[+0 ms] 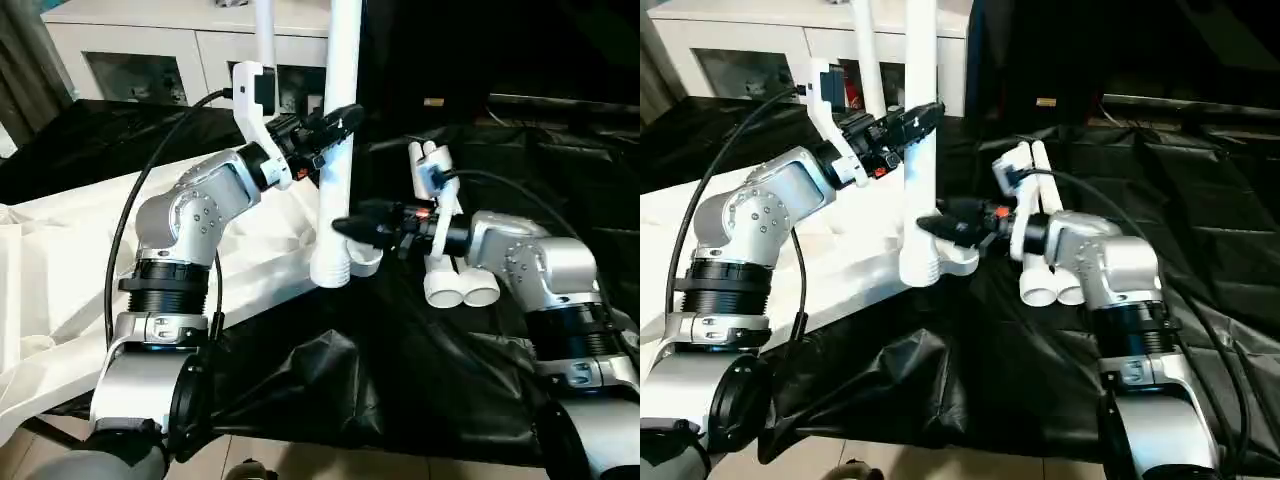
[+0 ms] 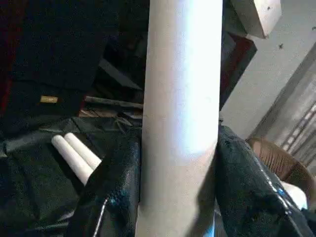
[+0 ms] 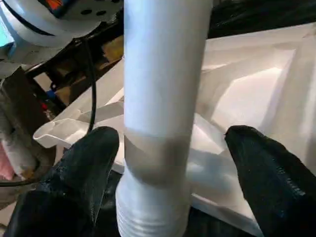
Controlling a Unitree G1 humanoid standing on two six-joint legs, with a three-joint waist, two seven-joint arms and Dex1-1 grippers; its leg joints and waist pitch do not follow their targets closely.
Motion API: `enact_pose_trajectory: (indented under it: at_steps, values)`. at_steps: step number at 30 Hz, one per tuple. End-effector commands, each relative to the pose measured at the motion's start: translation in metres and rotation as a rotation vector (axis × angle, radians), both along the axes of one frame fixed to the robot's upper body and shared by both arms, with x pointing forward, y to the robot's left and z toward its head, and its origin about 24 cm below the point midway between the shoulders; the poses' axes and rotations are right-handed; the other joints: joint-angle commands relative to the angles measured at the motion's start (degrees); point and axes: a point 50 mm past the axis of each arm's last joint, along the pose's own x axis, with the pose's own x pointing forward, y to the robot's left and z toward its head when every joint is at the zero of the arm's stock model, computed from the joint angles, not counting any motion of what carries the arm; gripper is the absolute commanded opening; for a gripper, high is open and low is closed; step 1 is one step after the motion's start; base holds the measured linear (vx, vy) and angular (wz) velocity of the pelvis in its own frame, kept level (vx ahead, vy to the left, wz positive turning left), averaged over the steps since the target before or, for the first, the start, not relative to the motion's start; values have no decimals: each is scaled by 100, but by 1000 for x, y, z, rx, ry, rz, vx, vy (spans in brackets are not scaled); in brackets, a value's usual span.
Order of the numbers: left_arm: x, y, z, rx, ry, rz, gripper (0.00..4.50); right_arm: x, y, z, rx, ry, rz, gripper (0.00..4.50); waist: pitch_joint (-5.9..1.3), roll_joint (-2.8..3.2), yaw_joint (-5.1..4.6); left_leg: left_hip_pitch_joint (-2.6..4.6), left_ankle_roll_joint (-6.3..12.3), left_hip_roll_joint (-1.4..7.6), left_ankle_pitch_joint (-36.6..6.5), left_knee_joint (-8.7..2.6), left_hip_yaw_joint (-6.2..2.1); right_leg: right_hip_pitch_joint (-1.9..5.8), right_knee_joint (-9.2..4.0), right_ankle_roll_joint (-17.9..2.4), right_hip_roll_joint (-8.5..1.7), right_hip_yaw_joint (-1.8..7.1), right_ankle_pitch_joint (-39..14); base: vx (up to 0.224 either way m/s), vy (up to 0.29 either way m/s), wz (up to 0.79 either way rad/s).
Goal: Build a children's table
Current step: Pick table leg
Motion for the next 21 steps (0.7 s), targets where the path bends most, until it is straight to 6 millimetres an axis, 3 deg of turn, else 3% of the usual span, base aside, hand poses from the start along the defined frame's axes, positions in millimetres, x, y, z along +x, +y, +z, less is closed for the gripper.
enact_pose_trajectory:
  at_steps: [1, 4, 6, 7, 21]
  values:
    - [-4, -4, 8, 11, -40, -27, 180, 1, 7, 1, -8, 17, 3, 392, -472, -26, 2, 90, 85, 136, -613, -326, -49, 365, -367, -1250, -369, 243, -173, 0, 0, 0]
    - [-6, -5, 8, 10, -41, -36, 180, 4, 10, -2, -19, 28, -17, 392, -479, -14, -4, 95, 55, 140, -582, -328, -51, 358, -358, -1266, -375, 240, -154, 0, 0, 0]
    - [-7, -7, 8, 12, -46, -45, 180, 6, 12, -2, -10, 46, -29, 392, -474, -43, -16, 96, 52, 135, -592, -332, -44, 357, -361, -1266, -370, 242, -153, 0, 0, 0]
    - [-8, -7, 9, 13, -50, -50, 180, 6, 13, -4, -10, 58, -31, 364, -467, -31, -11, 93, 50, 129, -591, -332, -43, 358, -366, -1246, -364, 243, -187, 0, 0, 0]
    - [-9, -11, 9, 20, -61, -57, 180, 6, 18, -5, -5, 67, -22, 251, -479, -16, -9, 100, 9, 136, -582, -333, -48, 358, -355, -1176, -364, 246, -103, 0, 0, 0]
